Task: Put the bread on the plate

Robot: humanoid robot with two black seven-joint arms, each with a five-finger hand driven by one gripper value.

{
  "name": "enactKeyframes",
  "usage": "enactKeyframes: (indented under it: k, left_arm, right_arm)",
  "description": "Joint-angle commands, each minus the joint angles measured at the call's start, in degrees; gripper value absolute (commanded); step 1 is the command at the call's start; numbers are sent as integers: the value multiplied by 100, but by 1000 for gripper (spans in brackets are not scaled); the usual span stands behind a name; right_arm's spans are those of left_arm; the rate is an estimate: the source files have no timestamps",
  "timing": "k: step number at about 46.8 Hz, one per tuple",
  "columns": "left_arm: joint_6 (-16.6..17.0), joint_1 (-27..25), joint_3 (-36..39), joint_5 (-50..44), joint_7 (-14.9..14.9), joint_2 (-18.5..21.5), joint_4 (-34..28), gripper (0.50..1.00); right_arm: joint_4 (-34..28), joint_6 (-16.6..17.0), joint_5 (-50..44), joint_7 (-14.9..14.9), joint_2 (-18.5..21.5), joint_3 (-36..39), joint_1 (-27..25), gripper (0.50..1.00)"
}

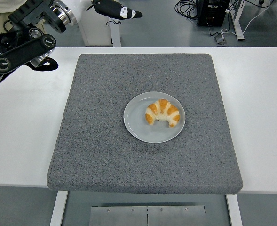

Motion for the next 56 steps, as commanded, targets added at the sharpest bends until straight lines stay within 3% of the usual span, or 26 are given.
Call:
enactKeyframes:
  k: [1,10,16,23,37,44,56]
  left_arm:
    - [0,38,0,-361,-6,-33,227,975]
    - [-17,319,-44,-1012,-68,-42,430,975]
    - [-52,732,-535,-1758,-68,-86,561,975]
    - [-70,1285,-1274,-2331,-50,-472,746,975]
    - [-88,2015,-2294,-2401,-6,-1211,1510,975]
    - [-175,2077,-2452,-2910,301,-1509,1941,975]
    - [-746,2077,-2663,-3746,767,-1668,2390,975]
  right_arm:
    - [0,0,-3,0,0,0,-2,1000]
    - [0,0,6,0,0,9,7,1000]
    - [0,0,-3,0,0,0,-2,1000]
    - [0,0,6,0,0,0,-2,1000]
    - [0,0,6,0,0,0,-2,1000]
    - [0,0,6,0,0,0,-2,1000]
    - [0,0,-3,0,0,0,-2,1000]
